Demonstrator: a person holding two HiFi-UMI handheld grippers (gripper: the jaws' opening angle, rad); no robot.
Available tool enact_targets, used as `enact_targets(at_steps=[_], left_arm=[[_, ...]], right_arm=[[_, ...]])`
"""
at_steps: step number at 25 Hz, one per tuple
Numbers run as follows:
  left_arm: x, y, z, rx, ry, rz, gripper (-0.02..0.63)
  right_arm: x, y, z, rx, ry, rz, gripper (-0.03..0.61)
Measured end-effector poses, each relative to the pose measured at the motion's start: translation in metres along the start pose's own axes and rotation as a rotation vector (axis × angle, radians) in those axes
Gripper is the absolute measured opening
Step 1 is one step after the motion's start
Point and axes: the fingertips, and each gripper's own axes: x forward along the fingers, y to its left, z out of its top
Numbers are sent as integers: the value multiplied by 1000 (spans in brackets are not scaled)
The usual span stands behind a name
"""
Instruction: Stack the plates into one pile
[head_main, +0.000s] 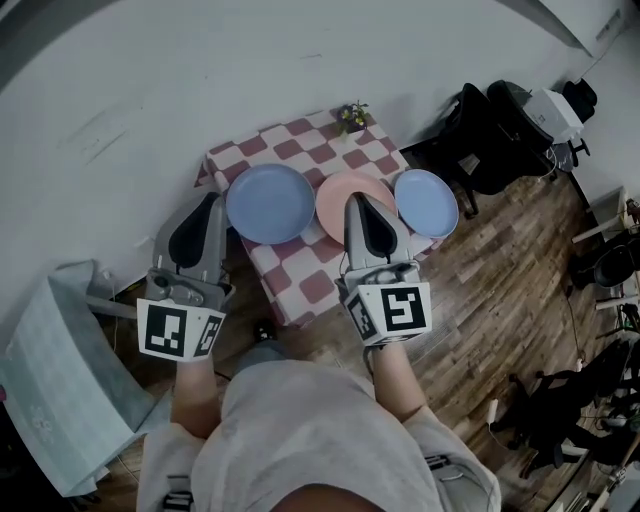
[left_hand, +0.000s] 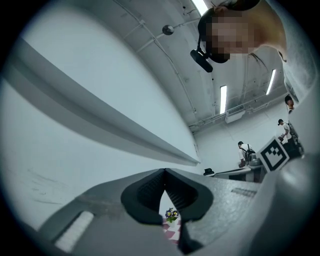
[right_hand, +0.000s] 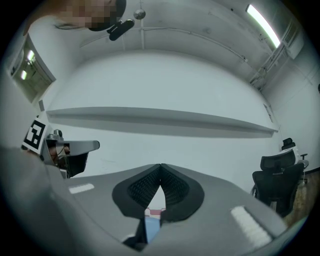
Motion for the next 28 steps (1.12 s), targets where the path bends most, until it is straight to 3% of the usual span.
enact_targets(at_steps=[4, 8, 19, 28], left_arm=[[16, 29, -20, -20, 48, -35, 5], [30, 53, -63, -72, 152, -64, 5], [48, 96, -236, -259, 567, -87, 5], [38, 115, -365, -334, 863, -86, 83]], right_arm=[[29, 3, -15, 22, 39, -43, 2], [55, 3, -53, 66, 139, -80, 2], [80, -5, -201, 305, 555, -168, 15], [64, -18, -316, 527, 779, -318, 78]])
